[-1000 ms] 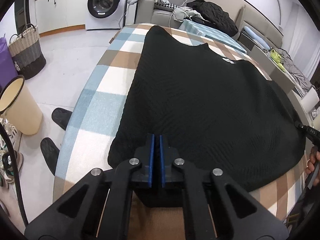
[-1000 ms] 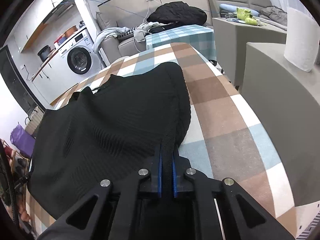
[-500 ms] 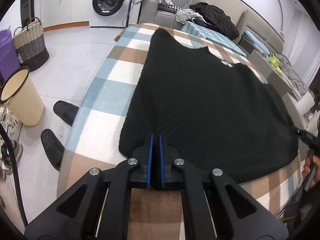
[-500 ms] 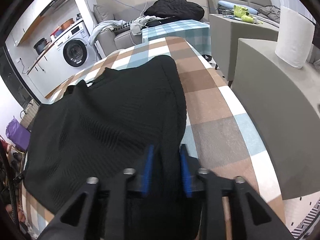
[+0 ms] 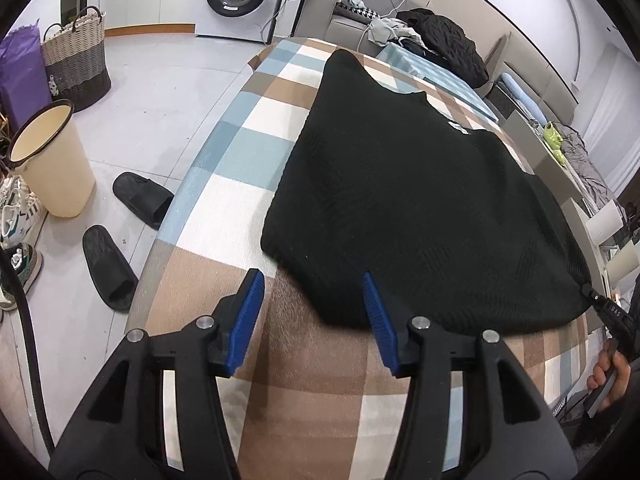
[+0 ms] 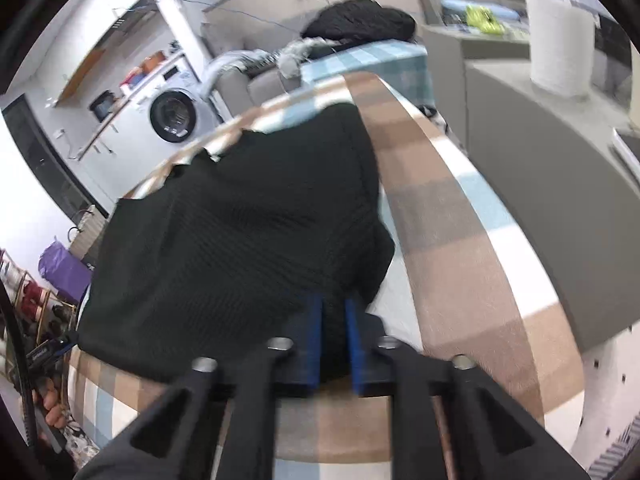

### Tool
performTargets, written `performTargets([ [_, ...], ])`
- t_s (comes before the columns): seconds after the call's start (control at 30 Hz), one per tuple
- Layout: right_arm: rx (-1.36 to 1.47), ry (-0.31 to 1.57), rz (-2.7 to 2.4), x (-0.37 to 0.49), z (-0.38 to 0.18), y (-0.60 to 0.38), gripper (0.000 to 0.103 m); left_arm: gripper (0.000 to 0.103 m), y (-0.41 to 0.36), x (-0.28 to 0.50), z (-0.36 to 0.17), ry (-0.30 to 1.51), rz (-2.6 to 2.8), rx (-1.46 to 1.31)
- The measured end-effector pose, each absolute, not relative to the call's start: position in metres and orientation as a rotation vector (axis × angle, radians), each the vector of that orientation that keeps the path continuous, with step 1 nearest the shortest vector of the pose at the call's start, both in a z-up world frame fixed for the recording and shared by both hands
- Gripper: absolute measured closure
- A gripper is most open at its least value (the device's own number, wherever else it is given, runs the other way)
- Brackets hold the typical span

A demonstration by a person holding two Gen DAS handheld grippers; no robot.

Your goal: Fold small clothes

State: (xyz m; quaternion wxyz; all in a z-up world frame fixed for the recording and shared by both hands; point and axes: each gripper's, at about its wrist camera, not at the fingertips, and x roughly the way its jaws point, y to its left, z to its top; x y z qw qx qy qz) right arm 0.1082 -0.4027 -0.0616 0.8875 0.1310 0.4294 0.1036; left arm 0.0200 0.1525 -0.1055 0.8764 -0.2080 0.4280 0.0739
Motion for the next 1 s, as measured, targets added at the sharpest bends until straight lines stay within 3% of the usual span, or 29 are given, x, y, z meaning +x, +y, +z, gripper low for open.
performTargets([
  [0.2,0.250,0.930,0.136,0.107,-0.067,-0.413,0.095,0.054,0.146,0.014,-0.107,0.910,0.134,-0.457],
  [0.27,0.251,0.917,0.130,0.106,-0.063,-0.414,0.085,0.054,0.144,0.014,-0.109,0.924,0.117,-0.473],
  [0.33,0.265,0.901,0.138,0.105,-0.057,-0.415,0.059,0.052,0.144,0.016,-0.111,0.933,0.088,-0.507],
  [0.37,0.276,0.873,0.150,0.102,-0.051,-0.414,0.057,0.052,0.144,0.018,-0.113,0.938,0.083,-0.519],
  [0.53,0.259,0.838,0.196,0.100,-0.039,-0.396,0.052,0.045,0.141,0.030,-0.116,0.933,0.042,-0.549],
  [0.77,0.197,0.841,0.333,0.112,-0.037,-0.337,0.049,0.046,0.138,0.055,-0.118,0.876,0.133,-0.555],
  [0.87,0.155,0.853,0.388,0.120,-0.042,-0.305,0.049,0.062,0.131,0.068,-0.120,0.863,0.160,-0.522],
  [0.93,0.132,0.870,0.411,0.124,-0.046,-0.287,0.049,0.083,0.128,0.073,-0.121,0.849,0.167,-0.504],
  [1.0,0.106,0.885,0.440,0.126,-0.051,-0.270,0.049,0.087,0.125,0.075,-0.119,0.835,0.162,-0.485],
])
